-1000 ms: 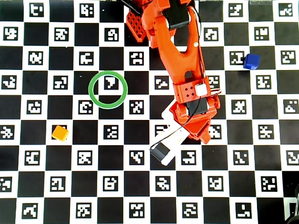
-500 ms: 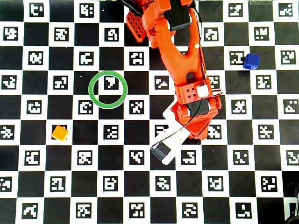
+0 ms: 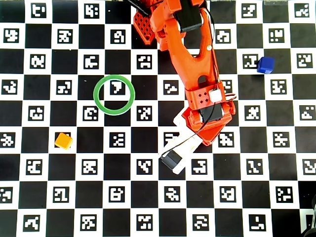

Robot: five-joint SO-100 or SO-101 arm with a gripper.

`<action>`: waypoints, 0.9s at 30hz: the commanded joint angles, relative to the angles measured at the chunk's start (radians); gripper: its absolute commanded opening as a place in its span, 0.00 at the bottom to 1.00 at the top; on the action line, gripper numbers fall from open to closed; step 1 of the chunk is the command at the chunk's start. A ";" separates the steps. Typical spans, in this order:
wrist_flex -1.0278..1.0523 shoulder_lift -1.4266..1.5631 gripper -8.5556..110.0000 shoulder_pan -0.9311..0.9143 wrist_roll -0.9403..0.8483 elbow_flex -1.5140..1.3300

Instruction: Grab the red cube then put it in the green circle then put the blue cube on top and finally the orange cube on top

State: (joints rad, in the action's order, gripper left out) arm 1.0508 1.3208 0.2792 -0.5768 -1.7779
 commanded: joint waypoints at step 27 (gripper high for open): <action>0.334 0.512 0.15 -0.255 0.060 0.008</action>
State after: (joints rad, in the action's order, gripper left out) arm 1.3453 1.6935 0.0859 -0.5016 -1.7794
